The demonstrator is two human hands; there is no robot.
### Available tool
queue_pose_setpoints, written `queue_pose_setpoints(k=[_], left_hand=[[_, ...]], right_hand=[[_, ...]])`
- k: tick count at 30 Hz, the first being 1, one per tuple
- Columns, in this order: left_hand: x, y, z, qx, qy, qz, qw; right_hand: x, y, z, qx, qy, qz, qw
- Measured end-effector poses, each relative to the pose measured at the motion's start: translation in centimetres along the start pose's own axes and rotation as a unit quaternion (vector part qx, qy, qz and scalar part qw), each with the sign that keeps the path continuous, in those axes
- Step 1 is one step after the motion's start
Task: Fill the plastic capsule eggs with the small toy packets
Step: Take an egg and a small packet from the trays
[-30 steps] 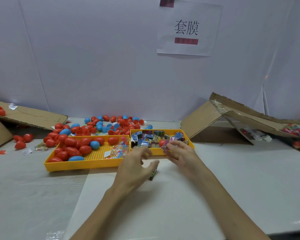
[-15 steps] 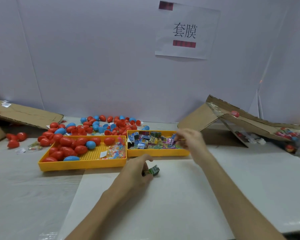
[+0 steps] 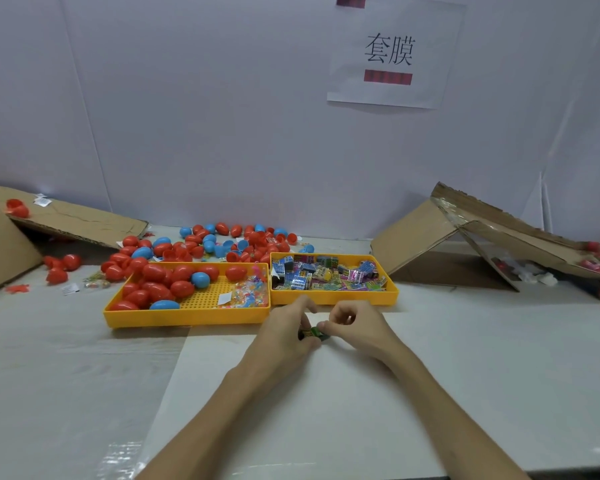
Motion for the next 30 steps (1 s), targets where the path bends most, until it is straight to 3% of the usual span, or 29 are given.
queue_pose_setpoints(k=[12,16,19,21,26,30], left_hand=[[-0.1,0.0,0.0,-0.009,-0.006,-0.008,1.0],[0.0,0.0,0.1,-0.007,-0.012,-0.011,1.0],[0.0,-0.1,0.0,-0.008,-0.015,-0.01,1.0],[0.2,-0.2,-0.1,0.004,-0.013,-0.019,1.0],[0.9,-1.1,0.0,0.093,0.005,-0.072,0.993],[1.0,-1.4,0.1,0.075,-0.003,-0.089,0.993]], right_hand=[[0.0,-0.9,-0.1,-0.009,0.003,0.01,1.0],[0.4,-1.2,0.0,0.061,-0.006,-0.027,0.998],[0.8,-2.3,-0.1,0.111,-0.015,0.072,0.991],[0.9,-2.7,-0.3,0.089,-0.04,0.127,0.987],[-0.2,-1.8,-0.2,0.037,-0.112,0.144,0.982],[-0.9,-1.1,-0.4,-0.009,-0.15,0.172,0.974]])
Point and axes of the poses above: each hand's wrist, its own z-axis towards the middle knuckle, its own y-axis out of the palm, x = y × z, the point moved 1 cm from there along z, towards the middle knuckle, and after that the axes turned 12 degrees about -x, right-handed, at the moved point
